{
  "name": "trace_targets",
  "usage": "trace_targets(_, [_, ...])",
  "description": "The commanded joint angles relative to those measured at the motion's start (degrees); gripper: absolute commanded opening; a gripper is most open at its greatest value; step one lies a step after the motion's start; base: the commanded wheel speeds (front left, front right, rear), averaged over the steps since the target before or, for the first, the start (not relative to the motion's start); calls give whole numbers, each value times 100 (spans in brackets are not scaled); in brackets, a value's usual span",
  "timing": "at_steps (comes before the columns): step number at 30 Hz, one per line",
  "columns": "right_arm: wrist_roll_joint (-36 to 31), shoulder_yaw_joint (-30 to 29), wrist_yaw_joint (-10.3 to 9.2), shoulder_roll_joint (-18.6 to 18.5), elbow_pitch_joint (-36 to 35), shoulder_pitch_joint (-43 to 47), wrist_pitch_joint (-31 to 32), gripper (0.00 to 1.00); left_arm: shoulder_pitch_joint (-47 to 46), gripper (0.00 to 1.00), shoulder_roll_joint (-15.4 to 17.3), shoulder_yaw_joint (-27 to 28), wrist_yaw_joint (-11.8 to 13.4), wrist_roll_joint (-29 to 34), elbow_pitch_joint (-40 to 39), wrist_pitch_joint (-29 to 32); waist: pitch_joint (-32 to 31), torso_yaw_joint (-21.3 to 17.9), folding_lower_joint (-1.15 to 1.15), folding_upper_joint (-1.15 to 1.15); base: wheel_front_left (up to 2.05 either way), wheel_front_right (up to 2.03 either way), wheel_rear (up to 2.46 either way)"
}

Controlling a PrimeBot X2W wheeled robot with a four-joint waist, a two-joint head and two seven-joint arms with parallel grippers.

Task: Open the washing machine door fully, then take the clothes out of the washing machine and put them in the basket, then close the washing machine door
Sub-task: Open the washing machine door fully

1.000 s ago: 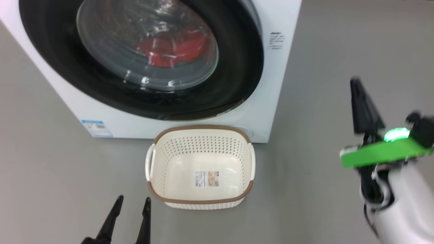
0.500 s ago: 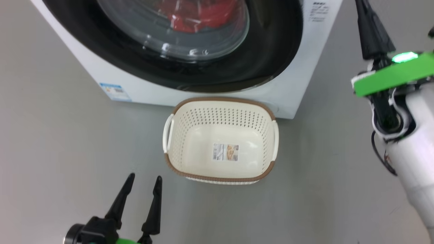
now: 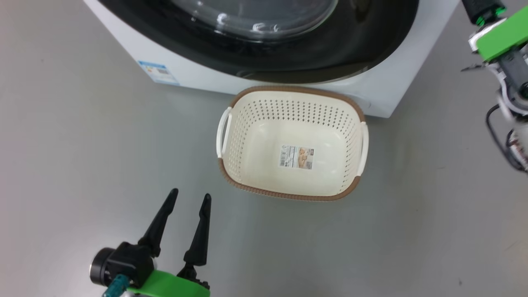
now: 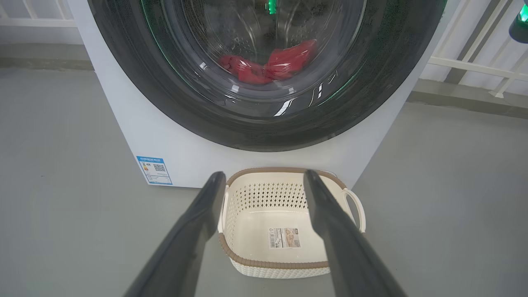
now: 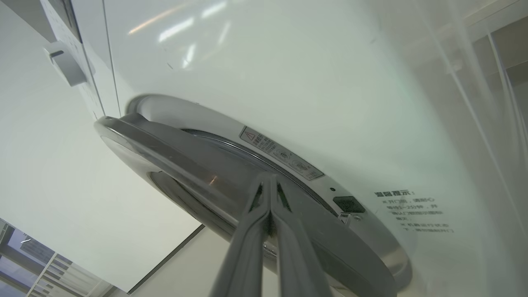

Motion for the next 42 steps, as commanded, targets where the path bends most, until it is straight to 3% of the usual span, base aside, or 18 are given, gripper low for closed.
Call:
trace_targets(1, [175, 71, 3, -77, -150, -164, 222, 0, -154, 100, 62, 158, -50, -89, -96, -70, 184, 151, 0, 0, 0, 0, 0])
trace_targets(9, [817, 168, 3, -257, 42, -543, 1264, 0, -273, 100, 62, 75, -80, -162, -49, -70, 329, 277, 0, 0, 0, 0, 0])
trace_targets(16, [976, 251, 3, -239, 229, -737, 1711, 0, -331, 100, 62, -2, -70, -242, -27, -70, 396, 313, 0, 0, 0, 0, 0])
trace_targets(42, [1113, 608, 3, -31, -202, 202, 2240, 0, -86, 100, 62, -17, -24, -191, 104, -70, -269, 309, 0, 0, 0, 0, 0])
